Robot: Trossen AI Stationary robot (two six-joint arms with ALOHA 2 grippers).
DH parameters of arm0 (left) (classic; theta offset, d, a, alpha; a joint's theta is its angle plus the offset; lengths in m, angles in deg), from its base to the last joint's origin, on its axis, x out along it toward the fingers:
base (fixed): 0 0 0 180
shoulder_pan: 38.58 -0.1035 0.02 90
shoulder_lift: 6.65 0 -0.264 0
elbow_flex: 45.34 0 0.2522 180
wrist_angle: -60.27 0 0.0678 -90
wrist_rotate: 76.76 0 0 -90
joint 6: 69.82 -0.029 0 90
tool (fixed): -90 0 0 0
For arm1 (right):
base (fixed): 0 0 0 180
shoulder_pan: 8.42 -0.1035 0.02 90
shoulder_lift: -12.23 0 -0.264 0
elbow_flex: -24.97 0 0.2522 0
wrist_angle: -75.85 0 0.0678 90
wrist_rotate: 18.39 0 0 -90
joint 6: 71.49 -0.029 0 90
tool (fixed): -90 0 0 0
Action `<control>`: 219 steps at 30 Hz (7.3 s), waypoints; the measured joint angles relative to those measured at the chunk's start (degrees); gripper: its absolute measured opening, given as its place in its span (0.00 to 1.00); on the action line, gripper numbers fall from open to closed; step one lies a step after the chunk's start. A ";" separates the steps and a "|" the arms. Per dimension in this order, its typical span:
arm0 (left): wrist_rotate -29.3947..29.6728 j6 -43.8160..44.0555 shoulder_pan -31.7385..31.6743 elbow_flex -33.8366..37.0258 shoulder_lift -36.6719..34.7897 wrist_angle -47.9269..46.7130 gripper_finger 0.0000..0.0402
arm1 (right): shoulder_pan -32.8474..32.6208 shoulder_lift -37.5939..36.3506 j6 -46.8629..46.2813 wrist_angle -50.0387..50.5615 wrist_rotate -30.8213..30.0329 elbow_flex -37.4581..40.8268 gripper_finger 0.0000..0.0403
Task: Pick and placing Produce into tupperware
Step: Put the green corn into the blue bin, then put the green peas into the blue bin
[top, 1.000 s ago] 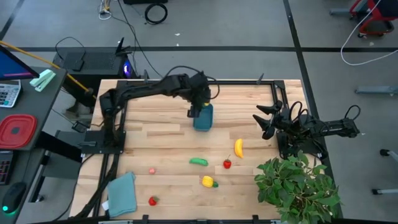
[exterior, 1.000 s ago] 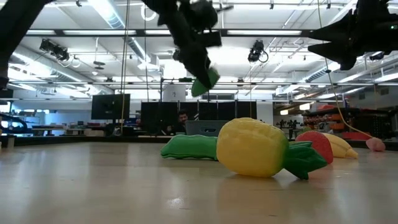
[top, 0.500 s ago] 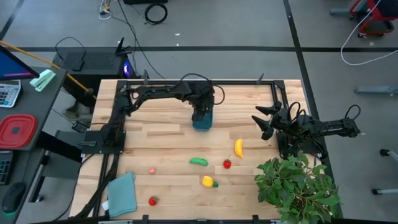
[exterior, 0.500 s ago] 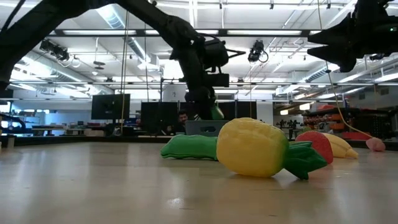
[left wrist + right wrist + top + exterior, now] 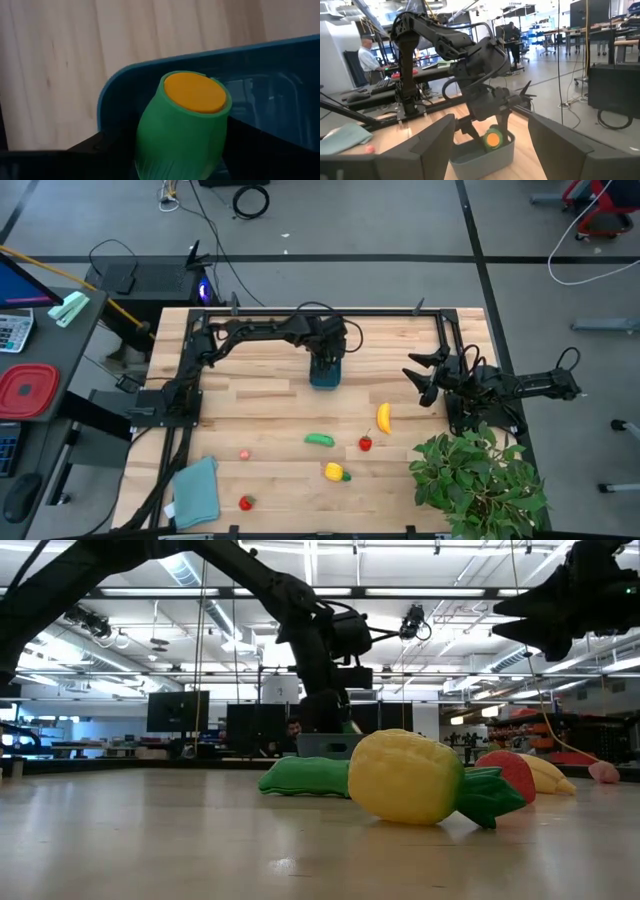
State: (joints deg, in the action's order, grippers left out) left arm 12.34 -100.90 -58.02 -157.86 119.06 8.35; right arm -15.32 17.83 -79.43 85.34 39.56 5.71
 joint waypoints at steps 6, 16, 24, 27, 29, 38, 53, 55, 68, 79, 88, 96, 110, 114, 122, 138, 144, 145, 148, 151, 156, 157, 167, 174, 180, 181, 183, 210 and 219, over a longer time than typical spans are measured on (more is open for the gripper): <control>-0.02 0.42 0.00 0.00 0.02 0.10 0.68 | 0.00 0.33 -0.07 -0.01 -0.01 0.00 0.65; 0.02 0.62 0.17 0.00 -0.56 -0.11 0.72 | 0.00 0.33 -0.09 -0.01 0.00 0.00 0.65; 0.81 0.84 2.27 -10.36 -1.64 -12.15 0.72 | 0.02 0.33 -0.07 -0.06 0.00 0.00 0.65; 0.81 0.89 3.82 -17.56 -1.66 -19.37 0.72 | 0.02 0.33 -0.40 -0.07 -0.01 0.00 0.65; 0.81 2.07 5.05 -22.77 -1.65 -24.98 0.72 | 0.01 0.33 -1.25 -0.05 -0.01 0.00 0.65; -2.07 14.65 13.35 -36.01 -1.85 -43.67 0.71 | 0.02 0.34 -4.63 1.62 0.00 -0.02 0.65; -2.45 24.20 26.14 -16.81 -1.77 -32.45 0.67 | 0.02 0.33 -7.78 1.46 0.01 -0.02 0.65; -2.40 24.35 26.60 -13.02 -1.55 -30.53 0.67 | 0.02 0.33 -7.88 1.51 0.00 -0.02 0.65; -6.29 24.45 25.83 -3.67 -1.66 -20.43 0.66 | 0.02 0.35 -5.49 1.72 0.00 -0.02 0.62; -13.72 28.97 25.75 -3.67 -1.70 -18.57 0.66 | 0.01 0.33 -5.44 1.73 -0.02 -0.02 0.58; -11.77 28.98 26.08 -3.69 0.04 -13.39 0.66 | 0.01 0.35 -5.44 1.74 2.33 -0.02 0.56; -11.69 29.00 26.77 -3.69 1.90 -13.94 0.67 | 0.01 0.72 -5.47 1.84 2.37 -0.08 0.56; -11.54 29.76 26.75 -3.75 4.90 -12.62 0.67 | 0.00 1.49 -5.55 1.87 2.36 -0.09 0.56; -11.59 29.13 26.75 -3.85 5.31 -12.34 0.65 | 0.02 1.49 -5.55 1.78 2.34 -0.09 0.56; -11.08 26.64 26.33 -3.76 5.09 -13.47 0.49 | 0.02 1.51 -5.57 1.61 2.34 -0.09 0.56; 4.65 13.79 22.09 -19.65 3.91 -32.39 0.43 | 0.02 2.19 -5.57 1.60 2.21 -0.02 0.56; 11.84 10.41 17.44 -24.38 3.78 -34.00 0.40 | 0.01 2.26 -5.62 1.69 2.34 -0.02 0.56; 13.45 10.43 16.61 -24.76 3.78 -34.26 0.39 | 0.02 2.26 -5.92 1.70 2.35 -0.02 0.56; 13.99 10.20 14.27 -25.38 3.78 -34.90 0.32 | 0.01 2.26 -6.88 1.96 2.36 -0.02 0.56; 10.46 11.89 12.69 -25.78 3.80 -34.90 0.25 | 0.00 2.26 -6.91 2.12 2.36 -0.02 0.56; 2.06 13.47 13.15 -25.42 3.80 -34.47 0.17 | 0.01 2.26 -7.58 4.06 2.37 -0.02 0.56; 2.07 12.49 13.56 -25.42 3.80 -33.87 0.17 | 0.00 2.26 -8.21 4.77 2.38 -0.02 0.56; 2.13 3.39 17.13 -25.42 6.50 -30.85 0.49 | 0.02 2.26 -8.96 5.96 2.36 -0.02 0.56; 4.65 -0.69 17.79 -25.31 11.01 -30.47 0.65 | 0.02 2.27 -8.96 6.55 2.38 -0.02 0.56; 4.69 0.01 17.55 -25.31 11.13 -28.20 0.64 | 0.02 2.28 -8.96 6.53 2.49 -0.02 0.56; 4.69 0.23 17.45 -25.31 11.14 -28.23 0.63 | 0.02 2.28 -8.96 6.50 2.49 -0.02 0.56; 4.07 0.68 17.10 -25.31 11.13 -27.80 0.61 | 0.02 2.28 -8.96 6.50 2.51 -0.02 0.56; 1.05 2.76 16.48 -25.40 16.39 -27.16 0.31 | 0.00 3.11 -8.94 7.03 2.54 -0.02 0.56; 2.62 3.33 16.56 -30.37 15.17 -32.10 0.34 | 0.02 3.11 -8.93 7.25 2.51 -0.02 0.56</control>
State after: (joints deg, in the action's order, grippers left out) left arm 14.96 -97.57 -41.46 -188.23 134.23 -23.74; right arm -15.29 20.94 -88.36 92.59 42.07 5.69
